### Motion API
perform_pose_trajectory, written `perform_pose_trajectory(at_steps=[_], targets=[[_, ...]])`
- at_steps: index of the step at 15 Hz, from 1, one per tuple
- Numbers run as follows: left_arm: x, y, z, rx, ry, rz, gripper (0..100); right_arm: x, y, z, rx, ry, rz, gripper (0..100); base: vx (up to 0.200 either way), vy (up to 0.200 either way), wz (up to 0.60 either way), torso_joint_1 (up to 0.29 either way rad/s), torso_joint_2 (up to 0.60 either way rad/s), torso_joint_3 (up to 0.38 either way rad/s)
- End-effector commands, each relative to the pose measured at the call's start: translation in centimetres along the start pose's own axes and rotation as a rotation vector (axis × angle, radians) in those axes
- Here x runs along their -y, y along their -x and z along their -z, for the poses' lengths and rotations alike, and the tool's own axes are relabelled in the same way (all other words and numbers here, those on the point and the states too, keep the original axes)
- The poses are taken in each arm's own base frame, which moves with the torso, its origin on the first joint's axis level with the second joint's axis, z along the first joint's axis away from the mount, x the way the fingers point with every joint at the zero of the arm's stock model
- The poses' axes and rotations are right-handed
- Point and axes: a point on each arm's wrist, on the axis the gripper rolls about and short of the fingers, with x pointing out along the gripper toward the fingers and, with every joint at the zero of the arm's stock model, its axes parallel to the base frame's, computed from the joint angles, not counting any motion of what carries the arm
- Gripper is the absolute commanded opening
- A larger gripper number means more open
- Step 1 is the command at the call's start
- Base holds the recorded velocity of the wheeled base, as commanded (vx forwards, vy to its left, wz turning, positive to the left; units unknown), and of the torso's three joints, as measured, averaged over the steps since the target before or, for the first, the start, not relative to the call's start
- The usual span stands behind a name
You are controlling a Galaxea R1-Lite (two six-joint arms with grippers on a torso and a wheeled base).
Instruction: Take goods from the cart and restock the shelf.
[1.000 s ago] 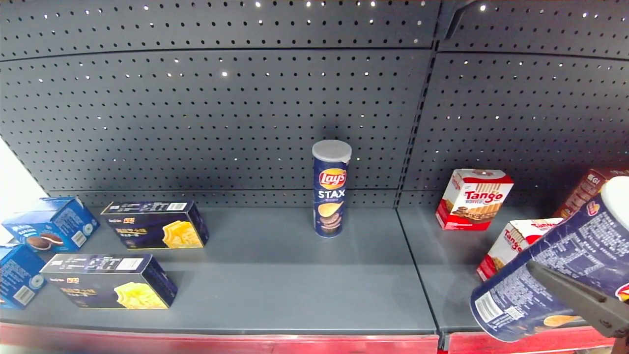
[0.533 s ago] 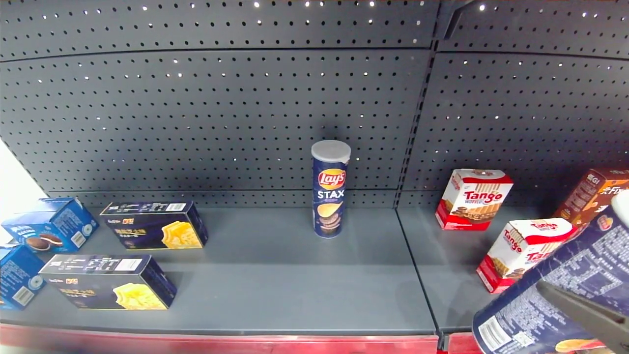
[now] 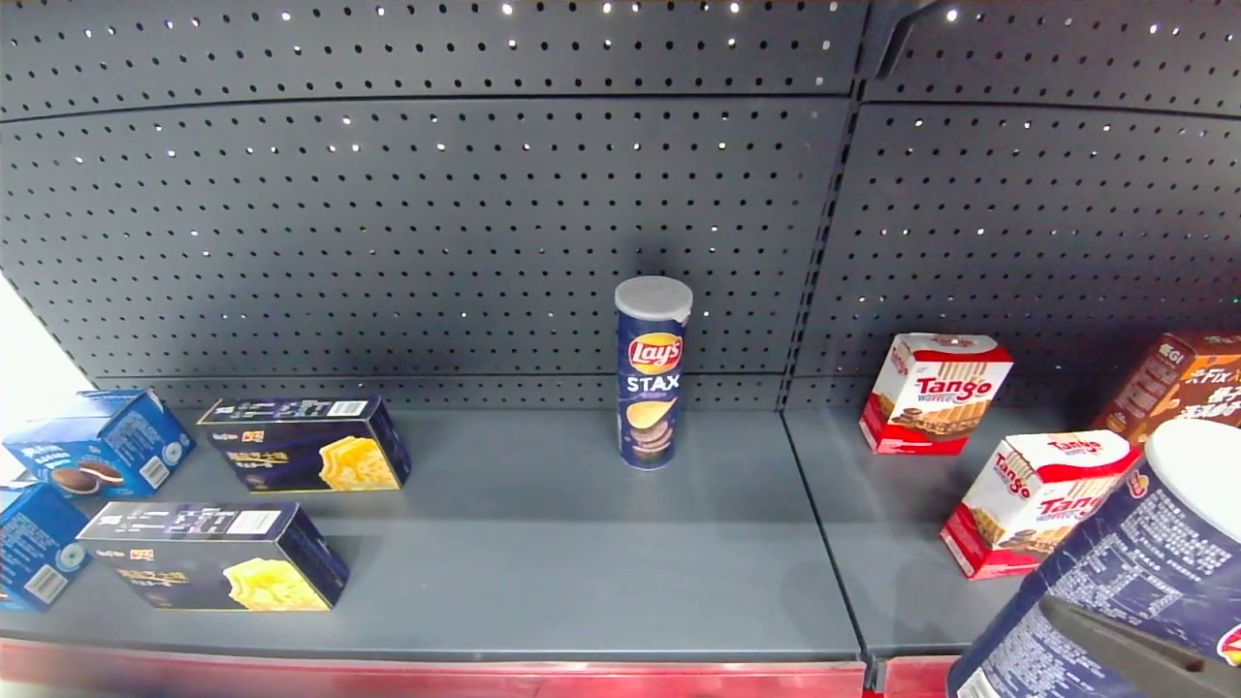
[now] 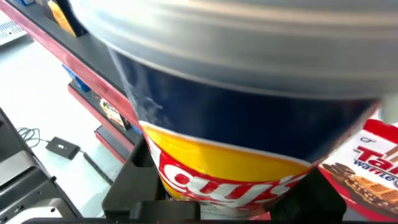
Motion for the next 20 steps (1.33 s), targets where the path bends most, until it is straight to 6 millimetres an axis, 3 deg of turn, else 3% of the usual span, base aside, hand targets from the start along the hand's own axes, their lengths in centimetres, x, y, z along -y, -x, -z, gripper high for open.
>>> perform_pose_trajectory(at_steps=[1,3,8,14,16,20], targets=[[0.1,-2.3,-7.7,-0.051,-0.049,0.148,100,0.0,-0.1,-0.7,0.011,0.000,0.001,0,0.000,0.000,0.00,0.000,0.00,0.000],[0.4,-4.9,-11.6,-0.082,-0.058,0.324,100,0.0,0.1,-0.6,0.014,0.000,0.004,0,0.000,0.000,0.00,0.000,0.00,0.000],[1.4,-12.9,-14.5,-0.178,-0.051,0.650,100,0.1,-0.1,-0.9,0.019,-0.005,0.004,0,0.000,0.000,0.00,0.000,0.00,0.000],[5.1,-25.3,-13.0,-0.133,-0.005,0.835,100,0.0,0.5,-0.5,0.025,-0.030,0.000,0,0.000,0.000,0.00,0.000,0.00,0.000],[6.8,-28.0,-11.9,-0.143,-0.007,0.887,100,0.0,0.7,-0.2,0.024,-0.031,-0.006,0,0.000,0.000,0.00,0.000,0.00,0.000],[9.5,-31.4,-9.5,-0.150,0.009,1.033,100,-0.1,0.5,-0.5,0.028,-0.048,-0.022,0,0.000,0.000,0.00,0.000,0.00,0.000]])
